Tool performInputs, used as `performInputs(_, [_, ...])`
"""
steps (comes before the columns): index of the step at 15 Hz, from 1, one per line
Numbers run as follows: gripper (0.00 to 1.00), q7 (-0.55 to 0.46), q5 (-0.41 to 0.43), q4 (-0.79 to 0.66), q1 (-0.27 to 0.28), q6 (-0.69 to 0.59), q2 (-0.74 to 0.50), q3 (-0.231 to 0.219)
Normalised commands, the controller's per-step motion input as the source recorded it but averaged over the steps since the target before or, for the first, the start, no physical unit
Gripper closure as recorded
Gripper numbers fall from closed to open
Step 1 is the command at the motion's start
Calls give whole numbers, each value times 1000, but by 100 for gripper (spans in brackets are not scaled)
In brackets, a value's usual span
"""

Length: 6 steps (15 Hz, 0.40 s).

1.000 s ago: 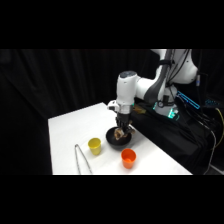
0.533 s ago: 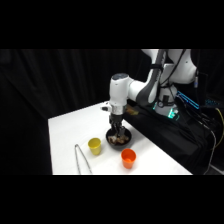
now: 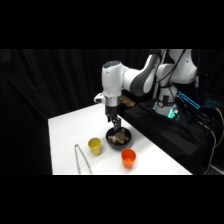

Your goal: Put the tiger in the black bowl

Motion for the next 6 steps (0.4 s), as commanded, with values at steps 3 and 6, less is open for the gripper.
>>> performInputs(3, [0,-246,163,166,-87,-608,-389,55])
performInputs(6, [0,-278,218,203,-103,-496,-246,37])
